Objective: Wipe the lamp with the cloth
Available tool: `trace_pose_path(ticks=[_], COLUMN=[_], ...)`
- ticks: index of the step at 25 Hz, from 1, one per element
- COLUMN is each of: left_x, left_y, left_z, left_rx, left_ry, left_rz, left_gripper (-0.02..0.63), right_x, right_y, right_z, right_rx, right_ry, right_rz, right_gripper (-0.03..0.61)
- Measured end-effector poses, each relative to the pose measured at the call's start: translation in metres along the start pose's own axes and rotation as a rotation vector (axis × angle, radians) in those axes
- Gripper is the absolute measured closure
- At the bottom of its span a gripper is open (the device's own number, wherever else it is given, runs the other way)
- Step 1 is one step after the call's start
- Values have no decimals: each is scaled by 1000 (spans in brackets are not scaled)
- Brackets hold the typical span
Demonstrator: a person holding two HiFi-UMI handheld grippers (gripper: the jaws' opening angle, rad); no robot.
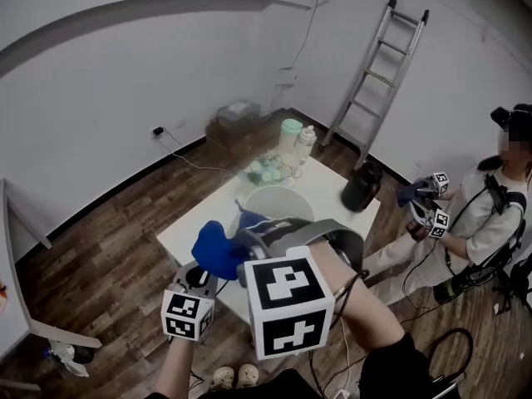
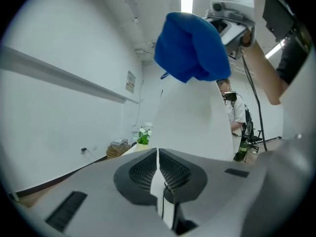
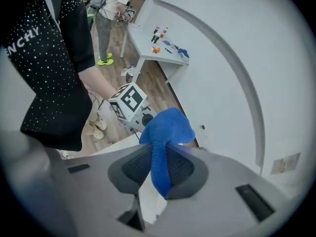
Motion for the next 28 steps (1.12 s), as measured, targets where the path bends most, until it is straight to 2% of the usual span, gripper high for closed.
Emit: trace_pose_path(ticks=[5,7,10,13,15,17,19,22,24,28], left_x=[-10,-10,-6,-2,0,0,-2,-7,-7,0], left_y=[-11,-11,-7,-3,-2,-1,0,1,2,6], left_z=[-14,-12,-6,2,6,8,6,-1,-8,-25], left_rx=[-17,-26,-39,-44,-44,-42,-36,-18,3,43], left_ry=[-39,-47,-59,-63,-61,-58,-64,-73,-75,-94], left_rz=[-4,-2,5,7,3,-4,-6,3,14,40], left_gripper=[595,595,595,595,595,595,595,595,595,595], right_x=[-40,-61,-96,-119,-130,-141,-155,-180,-190,-179], right_y=[-37,-59,-94,-122,-131,-130,-130,-151,-174,-208], right_z=[23,28,34,39,43,46,50,58,65,80], right_rx=[-55,-58,-37,17,59,130,233,357,367,354], right_ry=[-116,-164,-227,-265,-254,-269,-350,-510,-567,-603], right_rz=[41,21,-33,0,74,190,273,297,370,646], right_gripper=[502,502,502,502,502,502,502,502,502,502])
Point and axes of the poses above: the fingertips, and each gripper's own axes: y backward along the fingers, x to its right, z out of its underside, the point moved 8 cm from there along y, backward along the fingers, and after that the axes turned 8 degrees about -y, right-handed, at the moved point
